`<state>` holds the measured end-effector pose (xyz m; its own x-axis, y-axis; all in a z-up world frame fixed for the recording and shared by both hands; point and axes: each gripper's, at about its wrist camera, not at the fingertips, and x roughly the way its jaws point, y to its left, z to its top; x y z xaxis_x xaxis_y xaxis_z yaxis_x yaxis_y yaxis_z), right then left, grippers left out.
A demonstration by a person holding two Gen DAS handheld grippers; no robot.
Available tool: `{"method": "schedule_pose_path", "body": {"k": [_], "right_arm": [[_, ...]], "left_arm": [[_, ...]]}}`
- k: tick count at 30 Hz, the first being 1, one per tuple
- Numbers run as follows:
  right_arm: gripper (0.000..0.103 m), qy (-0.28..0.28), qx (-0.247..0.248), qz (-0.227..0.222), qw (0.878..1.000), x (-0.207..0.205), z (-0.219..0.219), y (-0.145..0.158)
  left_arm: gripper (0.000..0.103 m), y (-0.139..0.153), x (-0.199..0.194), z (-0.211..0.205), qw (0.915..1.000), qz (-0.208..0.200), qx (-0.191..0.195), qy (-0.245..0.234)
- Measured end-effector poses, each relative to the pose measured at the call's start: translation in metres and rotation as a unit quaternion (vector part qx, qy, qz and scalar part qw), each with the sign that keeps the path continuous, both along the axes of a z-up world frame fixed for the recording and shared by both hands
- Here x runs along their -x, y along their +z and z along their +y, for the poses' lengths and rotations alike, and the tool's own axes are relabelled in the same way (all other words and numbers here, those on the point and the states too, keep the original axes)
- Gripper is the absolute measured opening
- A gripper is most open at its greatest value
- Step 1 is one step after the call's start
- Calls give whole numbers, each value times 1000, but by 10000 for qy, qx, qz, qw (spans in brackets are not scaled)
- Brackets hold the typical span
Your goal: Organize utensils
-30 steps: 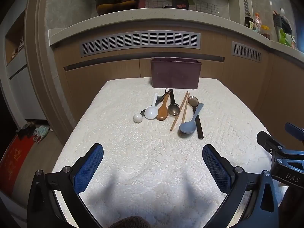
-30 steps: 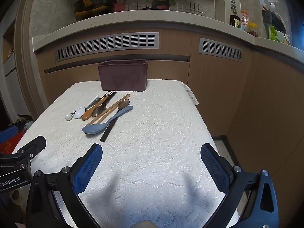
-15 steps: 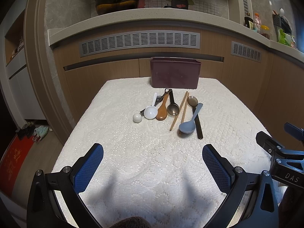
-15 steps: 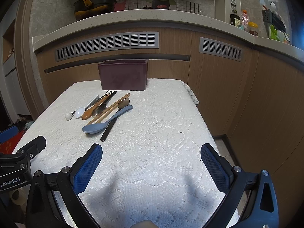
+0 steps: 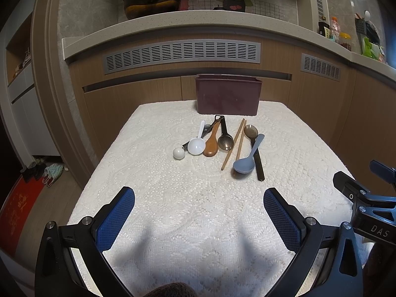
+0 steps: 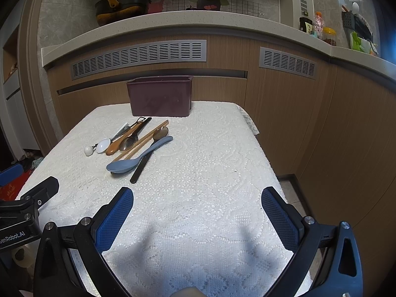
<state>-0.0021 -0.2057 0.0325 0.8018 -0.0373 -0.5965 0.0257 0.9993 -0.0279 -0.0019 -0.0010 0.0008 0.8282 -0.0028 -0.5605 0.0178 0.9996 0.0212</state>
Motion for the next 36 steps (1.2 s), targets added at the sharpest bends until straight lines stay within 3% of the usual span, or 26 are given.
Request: {"method": "schedule_pose_path", "body": {"k": [36], "right_arm": [[103, -6, -5, 60, 10000, -2, -1, -2]], "left_arm": [[103, 0, -1, -1, 10000, 8, -1, -13]]}}
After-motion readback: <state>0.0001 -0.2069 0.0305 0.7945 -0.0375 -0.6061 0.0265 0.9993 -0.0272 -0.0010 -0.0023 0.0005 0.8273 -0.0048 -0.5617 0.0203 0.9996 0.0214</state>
